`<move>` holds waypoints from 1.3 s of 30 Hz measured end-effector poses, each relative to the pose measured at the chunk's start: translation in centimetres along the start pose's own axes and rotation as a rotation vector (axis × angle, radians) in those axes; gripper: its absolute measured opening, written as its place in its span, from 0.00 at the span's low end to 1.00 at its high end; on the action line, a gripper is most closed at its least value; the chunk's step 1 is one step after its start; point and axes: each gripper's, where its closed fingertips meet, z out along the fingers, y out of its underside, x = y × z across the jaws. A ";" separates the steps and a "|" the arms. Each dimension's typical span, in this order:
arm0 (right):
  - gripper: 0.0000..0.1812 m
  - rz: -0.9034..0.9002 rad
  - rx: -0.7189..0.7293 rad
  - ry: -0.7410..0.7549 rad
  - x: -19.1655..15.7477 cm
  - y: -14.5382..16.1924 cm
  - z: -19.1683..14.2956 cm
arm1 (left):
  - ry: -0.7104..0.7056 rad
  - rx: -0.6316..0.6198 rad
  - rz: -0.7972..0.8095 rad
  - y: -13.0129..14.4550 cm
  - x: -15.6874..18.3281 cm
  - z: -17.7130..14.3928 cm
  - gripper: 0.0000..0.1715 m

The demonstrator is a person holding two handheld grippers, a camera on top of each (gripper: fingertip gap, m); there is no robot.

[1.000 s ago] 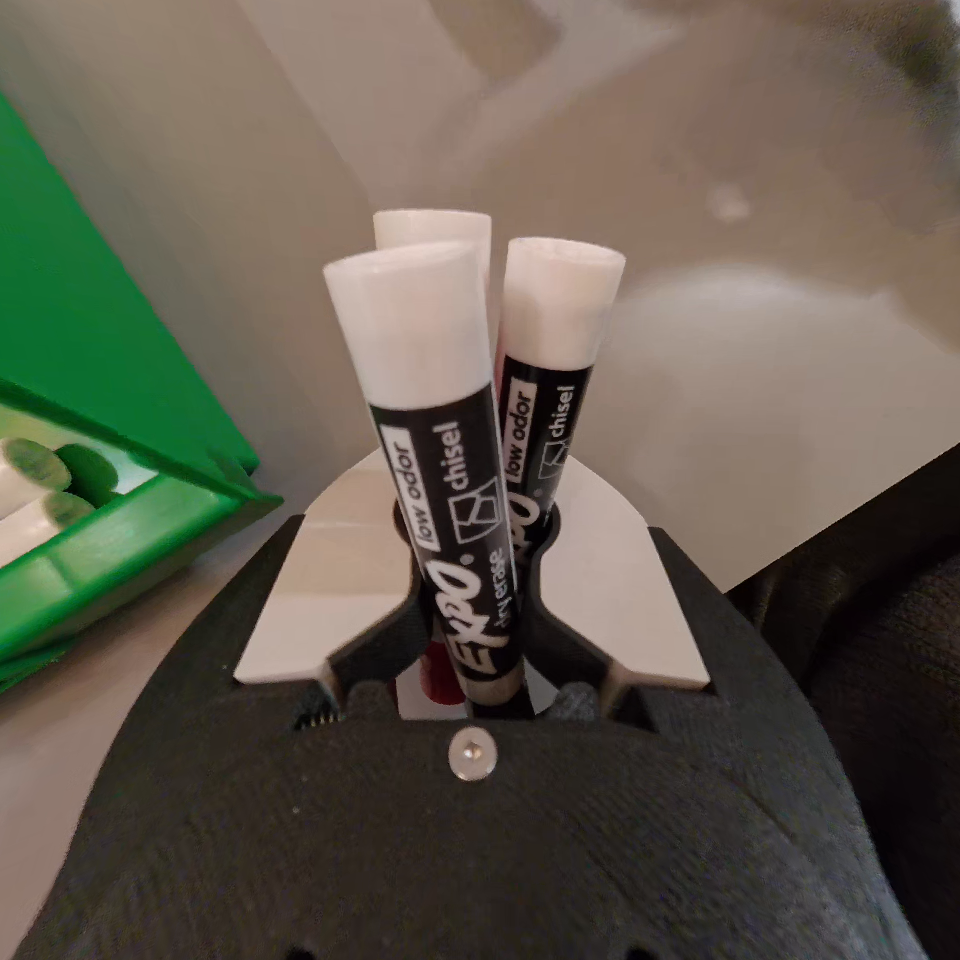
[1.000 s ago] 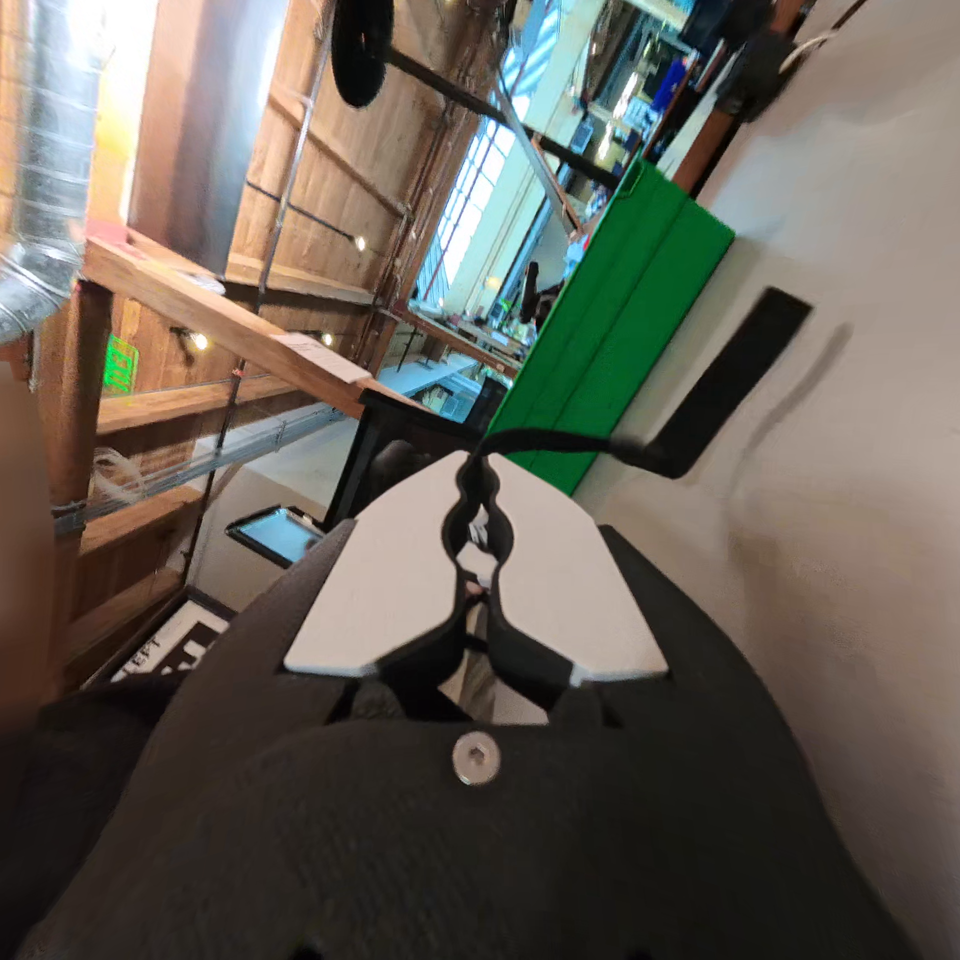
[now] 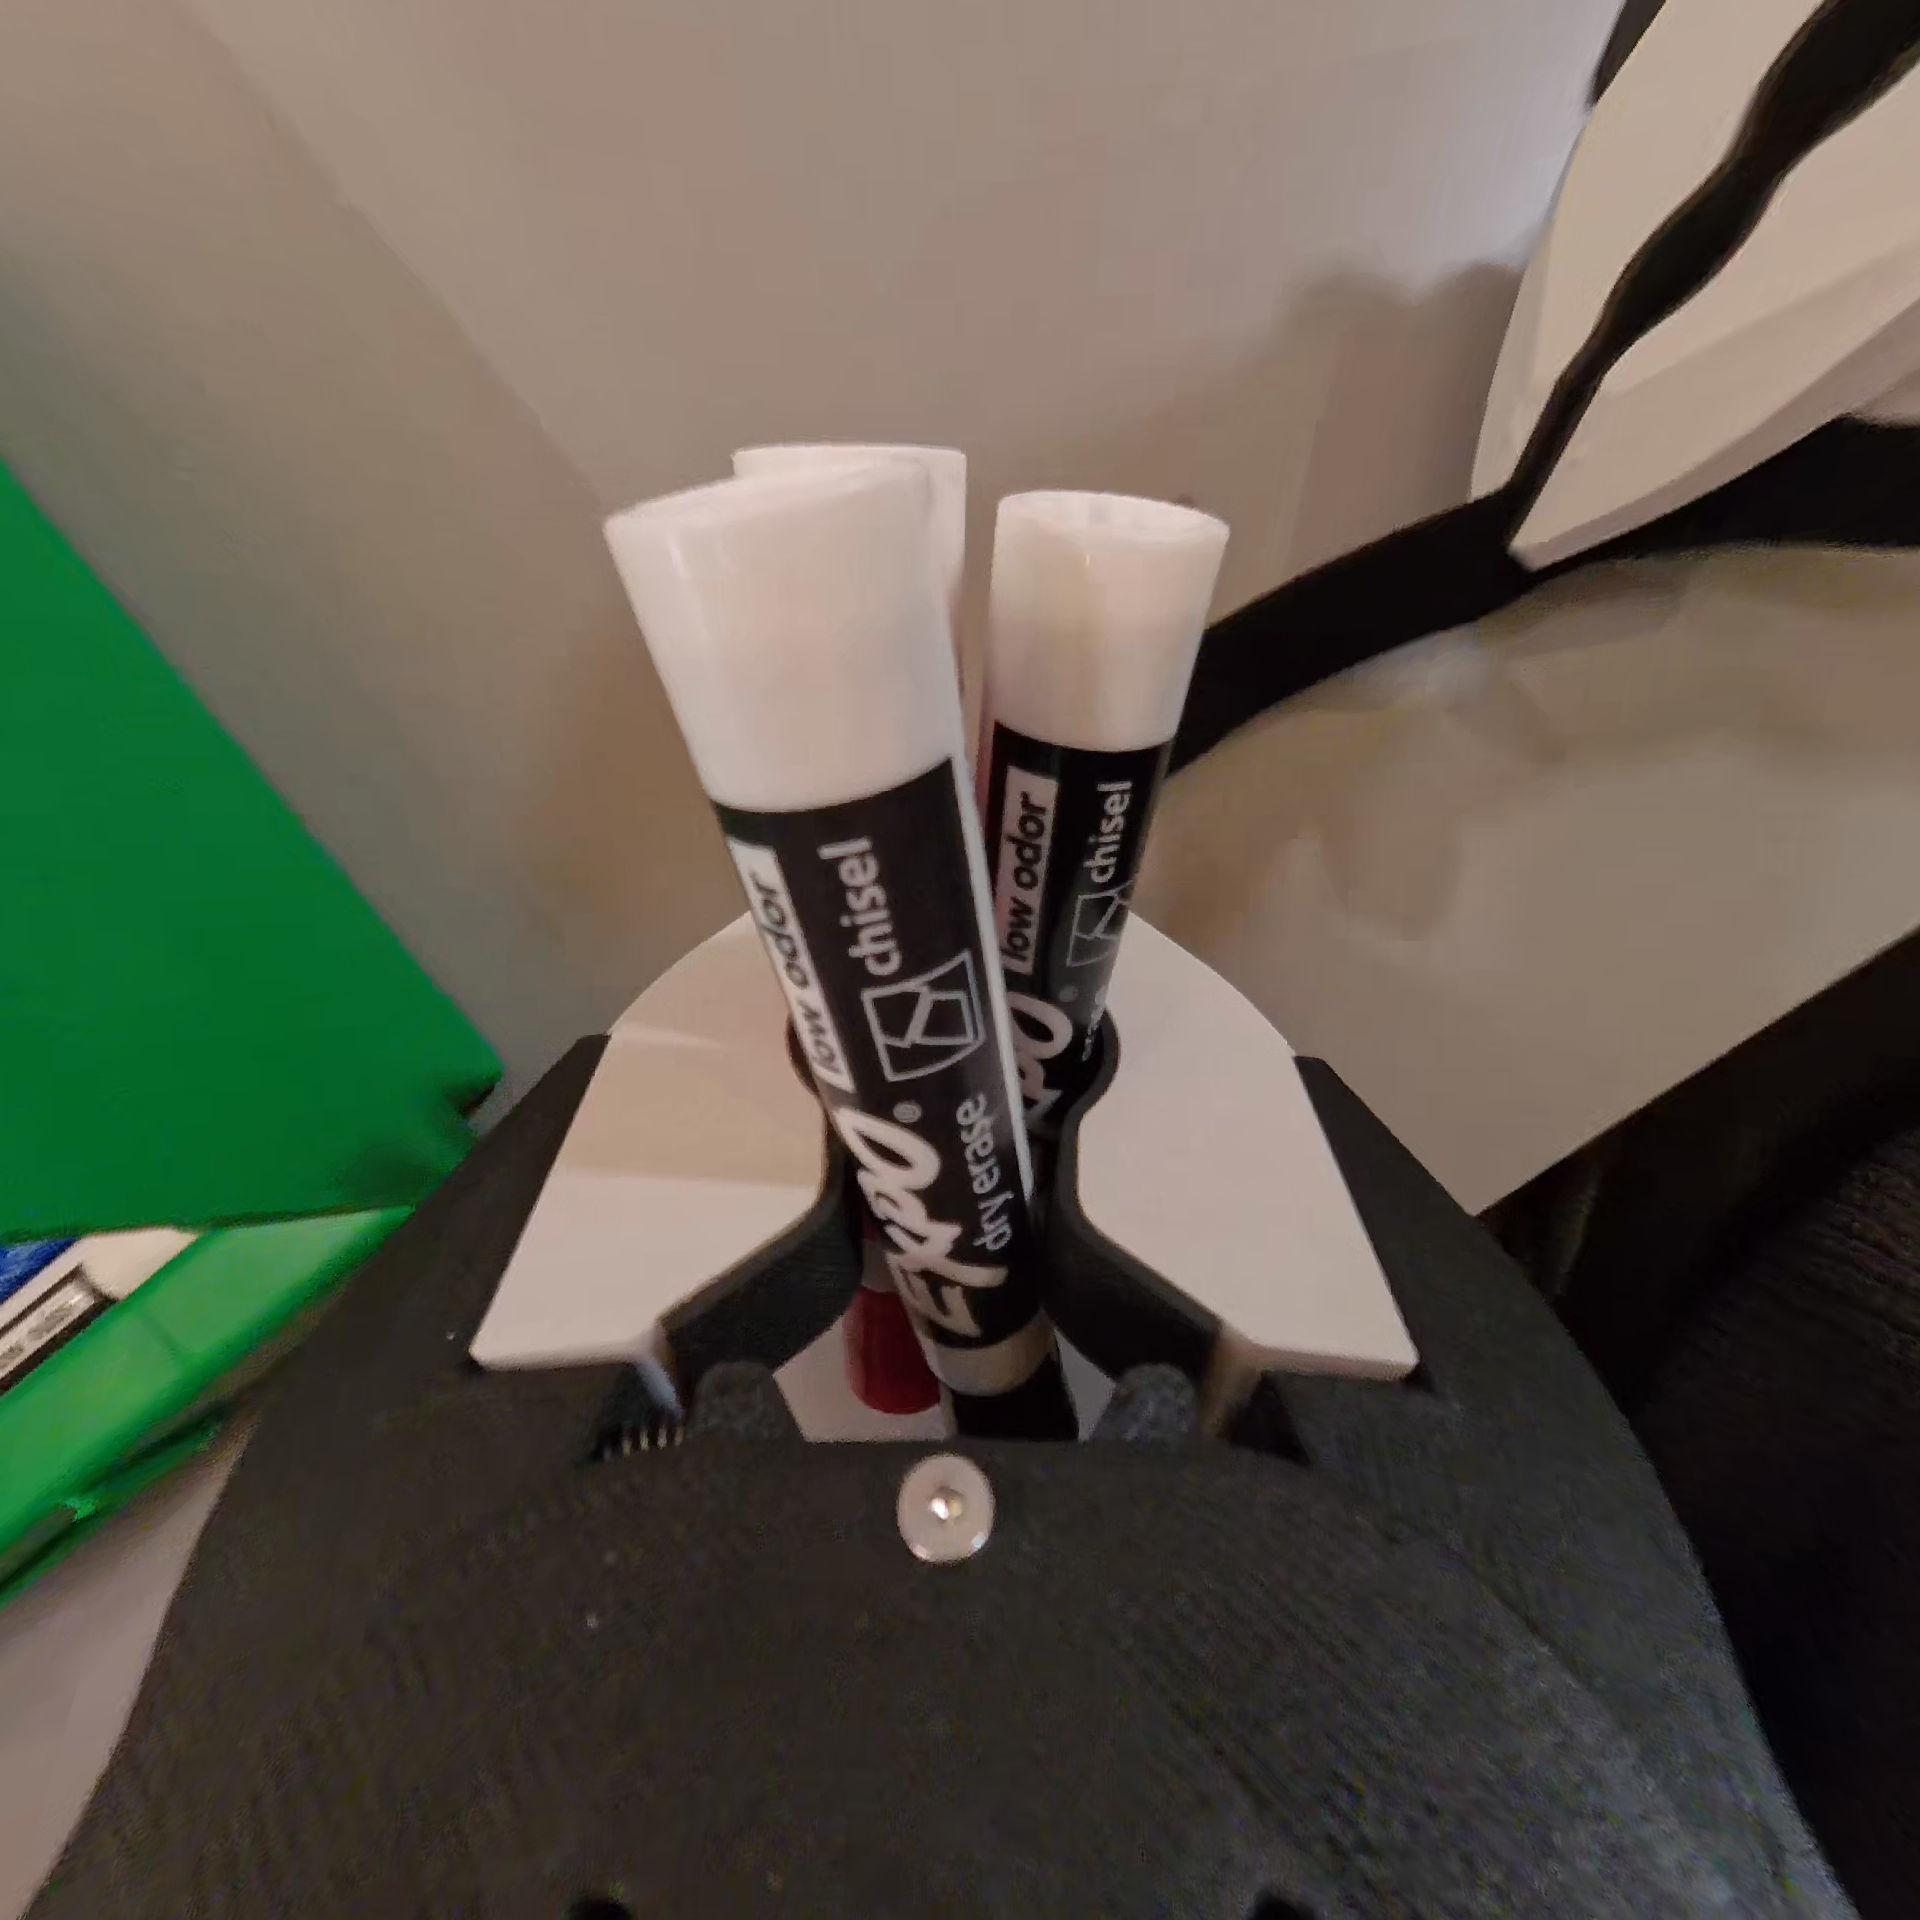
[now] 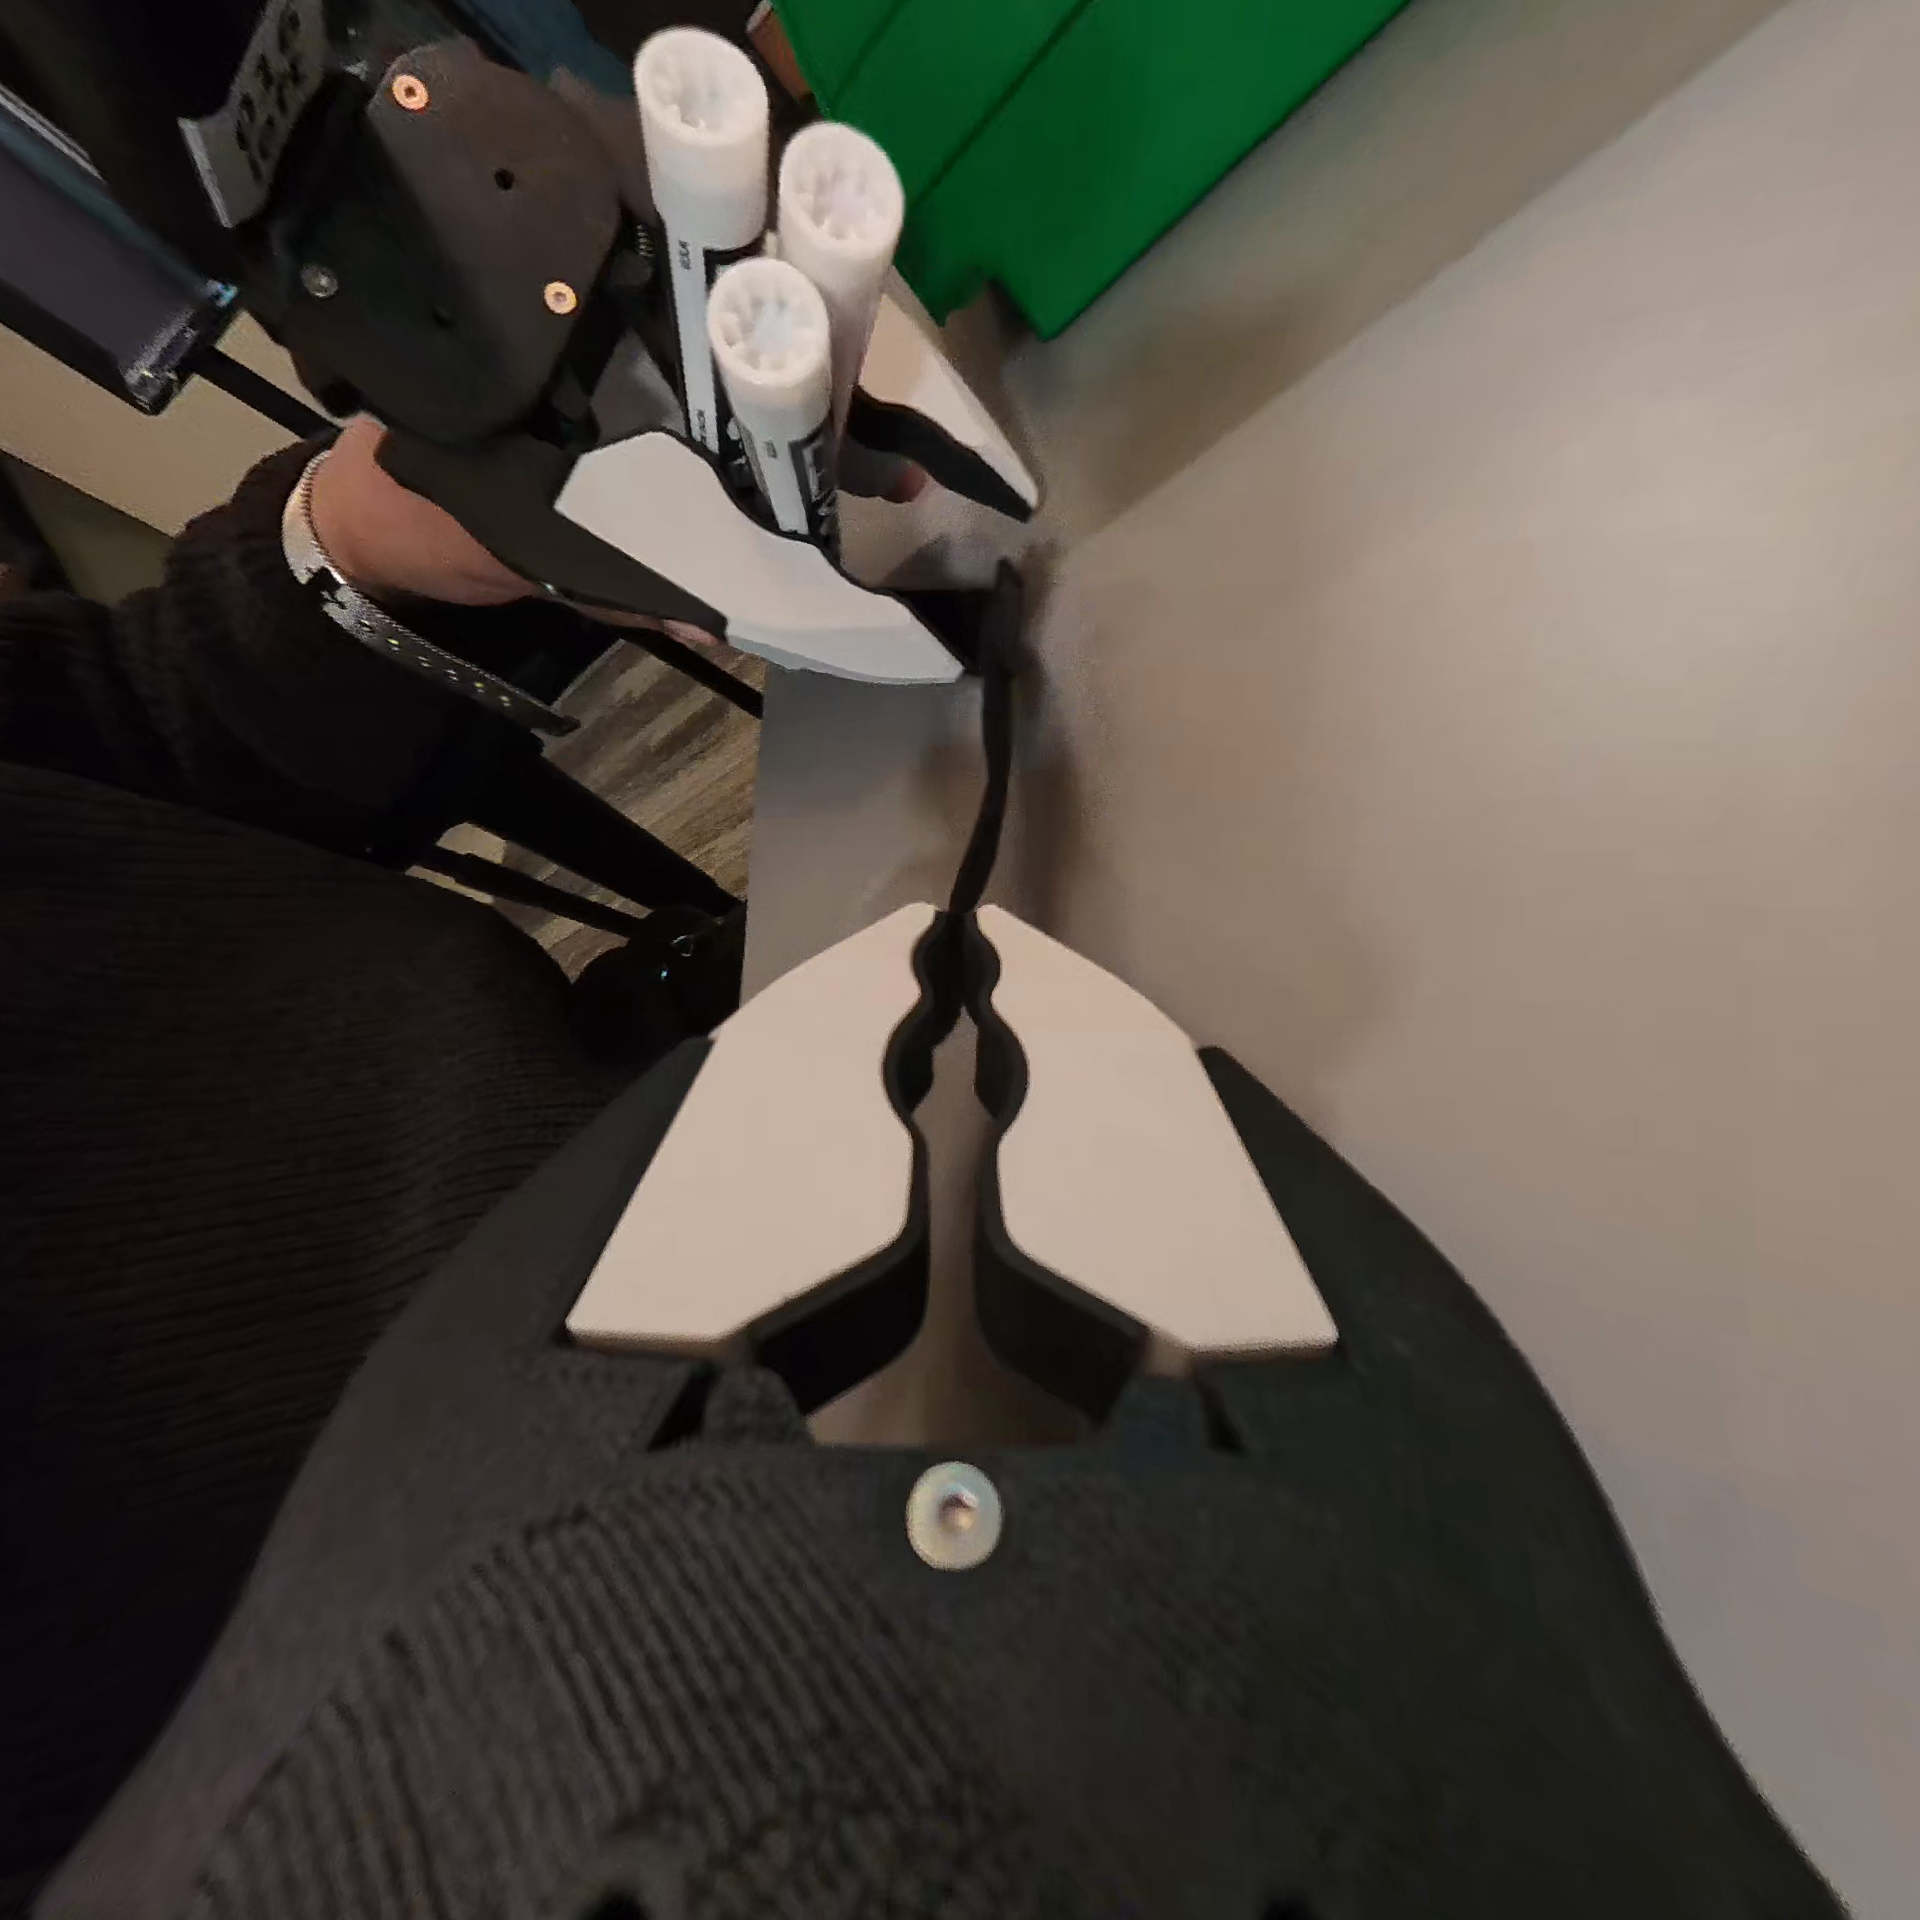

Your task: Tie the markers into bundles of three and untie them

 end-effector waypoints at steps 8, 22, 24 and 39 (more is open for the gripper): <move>0.07 -0.116 0.034 0.110 0.3 -1.1 -0.4 | 0.027 -0.007 -0.039 0.4 -0.2 0.4 0.25; 0.11 -0.660 -0.036 0.390 -1.9 -4.7 4.9 | 0.046 0.009 -0.049 0.4 -0.2 0.4 0.25; 0.11 -0.671 -0.111 0.460 -0.2 -4.5 5.9 | 0.047 0.012 -0.047 0.4 -0.2 0.4 0.25; 0.01 -0.584 -0.157 0.434 1.8 -3.4 6.6 | 0.051 0.026 -0.047 0.4 -0.3 0.5 0.25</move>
